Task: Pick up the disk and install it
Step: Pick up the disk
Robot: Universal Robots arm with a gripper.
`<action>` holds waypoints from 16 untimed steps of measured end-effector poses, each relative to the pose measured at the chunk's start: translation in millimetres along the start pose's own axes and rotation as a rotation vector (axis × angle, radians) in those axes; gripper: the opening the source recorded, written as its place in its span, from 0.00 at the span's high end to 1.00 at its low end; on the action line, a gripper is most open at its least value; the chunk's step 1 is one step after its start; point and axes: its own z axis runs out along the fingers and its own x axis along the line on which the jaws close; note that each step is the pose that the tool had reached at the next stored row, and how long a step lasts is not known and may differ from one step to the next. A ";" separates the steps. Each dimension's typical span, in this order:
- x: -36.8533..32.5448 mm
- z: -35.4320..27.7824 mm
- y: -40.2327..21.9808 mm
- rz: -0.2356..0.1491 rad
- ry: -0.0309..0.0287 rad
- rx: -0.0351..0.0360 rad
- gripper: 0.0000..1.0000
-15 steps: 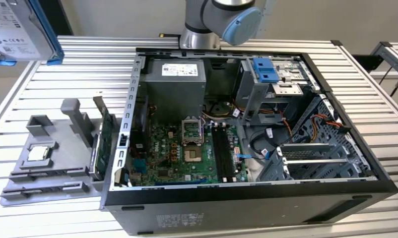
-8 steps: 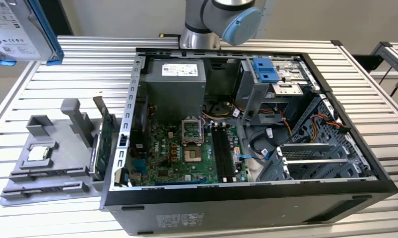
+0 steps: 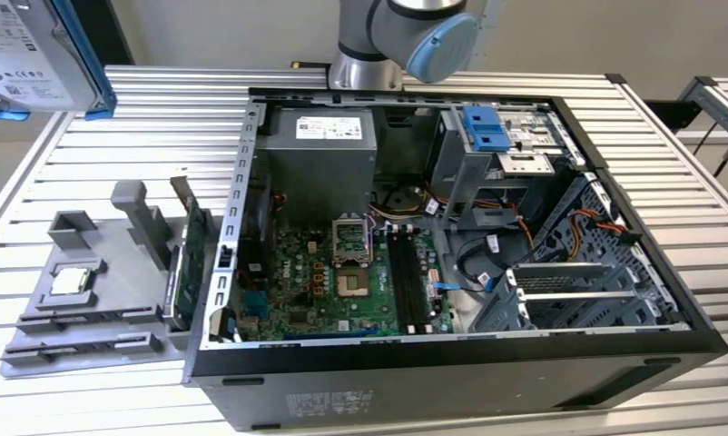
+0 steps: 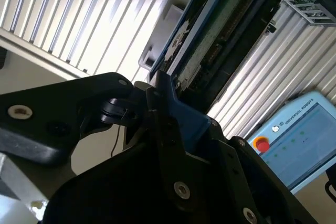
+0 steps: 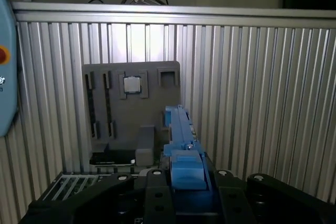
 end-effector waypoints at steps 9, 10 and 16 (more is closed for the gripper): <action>-0.9 -13.7 -1.6 0.000 0.0000 0.0000 1.00; -0.9 -13.9 -1.7 0.000 0.0000 0.0000 1.00; -0.9 -13.9 -4.6 0.000 0.0000 0.0000 1.00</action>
